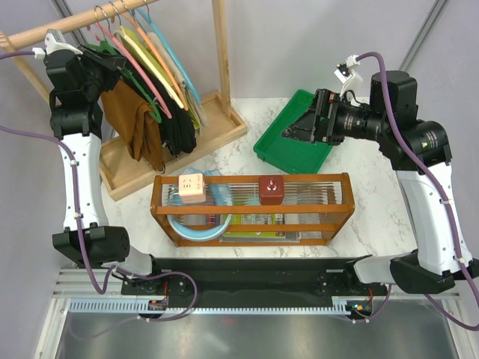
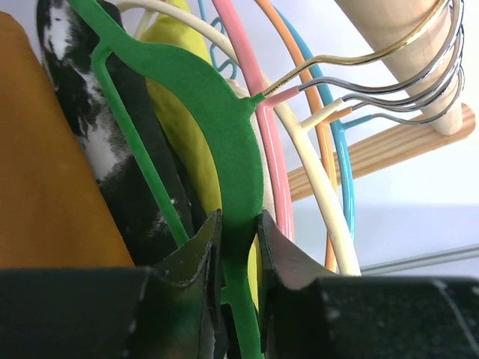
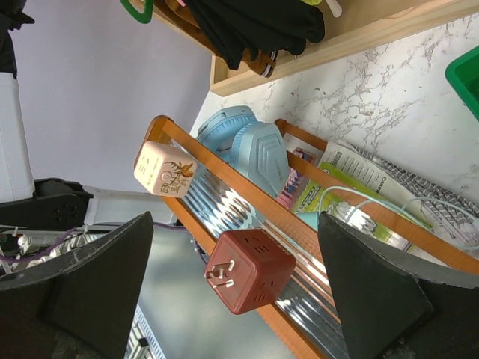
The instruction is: Remove the trousers from the hanger
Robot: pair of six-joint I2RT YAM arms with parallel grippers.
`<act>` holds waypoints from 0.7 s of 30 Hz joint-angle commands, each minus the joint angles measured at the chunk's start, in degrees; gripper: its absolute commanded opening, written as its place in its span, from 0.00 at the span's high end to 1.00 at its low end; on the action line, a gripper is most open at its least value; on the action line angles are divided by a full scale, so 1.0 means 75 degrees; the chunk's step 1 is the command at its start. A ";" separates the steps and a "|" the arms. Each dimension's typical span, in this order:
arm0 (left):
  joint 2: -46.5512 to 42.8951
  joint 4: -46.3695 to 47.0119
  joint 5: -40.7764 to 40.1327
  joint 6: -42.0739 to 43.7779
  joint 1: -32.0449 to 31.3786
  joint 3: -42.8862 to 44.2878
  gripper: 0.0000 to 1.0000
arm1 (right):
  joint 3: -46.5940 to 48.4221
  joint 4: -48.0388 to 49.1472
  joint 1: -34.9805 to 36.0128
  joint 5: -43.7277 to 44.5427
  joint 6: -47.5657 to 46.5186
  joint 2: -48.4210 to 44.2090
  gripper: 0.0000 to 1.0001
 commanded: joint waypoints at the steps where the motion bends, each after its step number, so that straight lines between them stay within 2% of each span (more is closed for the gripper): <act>1: -0.0496 -0.0314 -0.0796 0.0258 0.0079 -0.0011 0.95 | -0.0004 0.0290 0.0039 -0.0090 0.0076 -0.0111 0.02; 4: -0.0649 -0.0455 -0.0984 0.0352 0.0079 0.0036 0.98 | -0.0004 0.0325 0.0038 -0.0125 0.0099 -0.0100 0.02; 21: -0.0532 -0.0853 -0.0750 0.0669 0.0079 0.1653 0.98 | -0.0086 0.0348 0.0027 -0.0348 -0.0041 -0.0100 0.02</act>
